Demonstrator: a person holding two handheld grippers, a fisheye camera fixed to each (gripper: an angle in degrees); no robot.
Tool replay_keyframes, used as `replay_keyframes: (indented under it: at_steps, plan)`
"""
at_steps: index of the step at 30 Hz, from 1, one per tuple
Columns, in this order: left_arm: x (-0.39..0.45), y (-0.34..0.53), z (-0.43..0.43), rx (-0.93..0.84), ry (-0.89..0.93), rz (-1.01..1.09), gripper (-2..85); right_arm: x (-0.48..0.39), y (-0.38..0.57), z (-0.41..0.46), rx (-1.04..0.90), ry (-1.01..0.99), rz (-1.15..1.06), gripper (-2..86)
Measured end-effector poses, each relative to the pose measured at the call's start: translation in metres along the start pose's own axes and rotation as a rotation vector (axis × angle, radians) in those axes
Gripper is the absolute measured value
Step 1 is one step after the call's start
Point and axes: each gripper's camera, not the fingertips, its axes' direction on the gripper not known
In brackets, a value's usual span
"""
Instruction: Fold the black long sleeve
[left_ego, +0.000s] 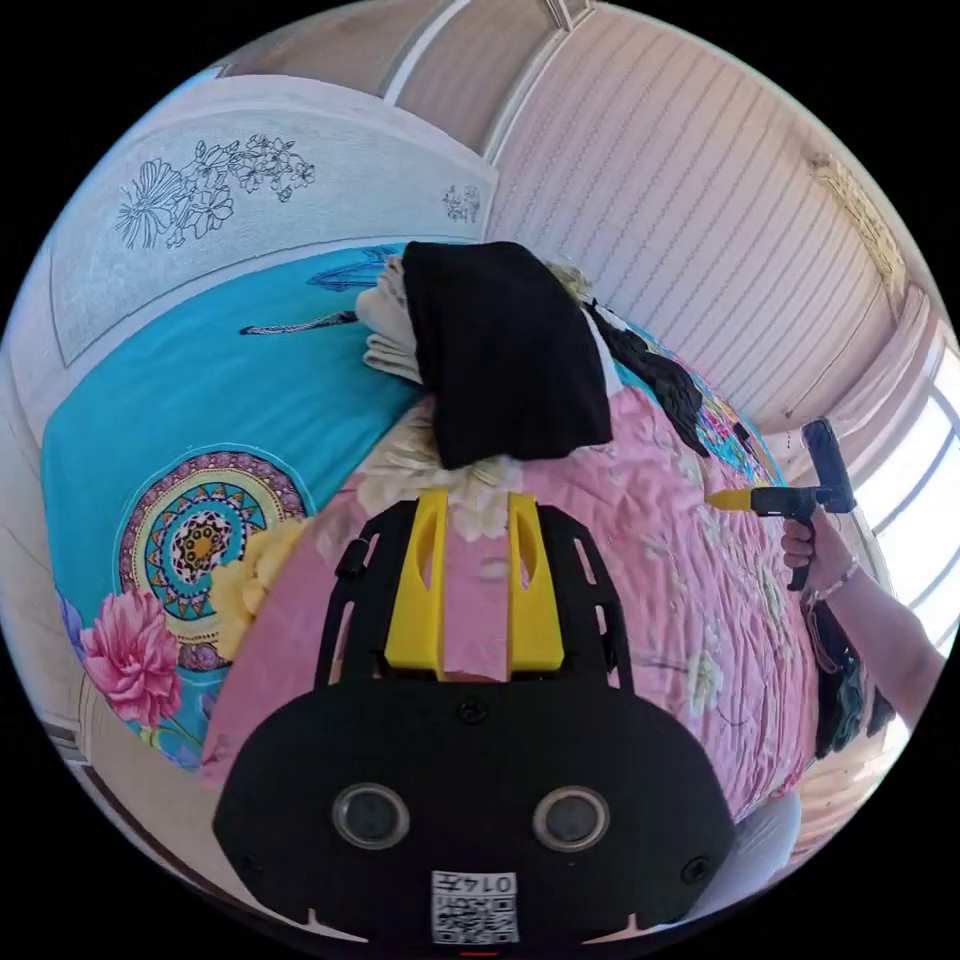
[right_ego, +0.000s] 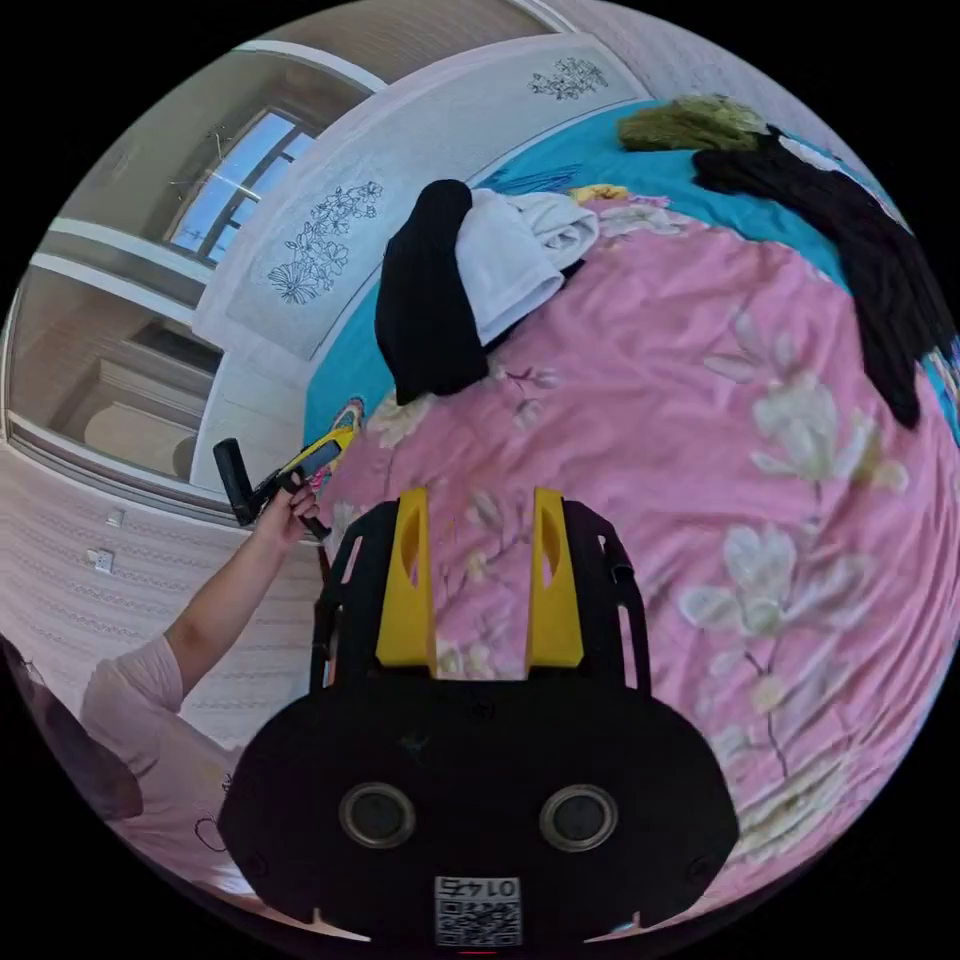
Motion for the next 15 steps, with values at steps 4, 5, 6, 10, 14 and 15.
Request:
replay_keyframes:
  at_steps: [4, 5, 6, 10, 14, 15]
  plan:
    - [-0.027, -0.013, 0.013, -0.003, 0.074, -0.086, 9.7, -0.028, -0.042, 0.051, 0.032, -0.019, 0.014, 13.7]
    - [-0.029, -0.018, 0.016, 0.017, 0.101, -0.089, 10.2, -0.034, -0.049, 0.061, 0.050, 0.049, 0.039, 13.6]
    - [-0.030, -0.023, 0.021, 0.023, 0.108, -0.083, 10.8, -0.038, -0.053, 0.068, 0.068, 0.146, 0.085, 12.9]
    - [-0.043, -0.038, 0.043, -0.099, 0.175, -0.174, 6.4, -0.046, -0.052, 0.088, 0.083, 0.145, 0.142, 5.3]
    - [-0.053, -0.036, 0.014, -0.079, 0.231, -0.238, -0.5, -0.064, -0.022, 0.069, 0.097, 0.136, 0.065, 1.4]
    - [-0.045, -0.034, -0.008, -0.027, 0.258, -0.186, -0.8, -0.071, -0.006, 0.051, 0.128, 0.096, 0.028, 0.9]
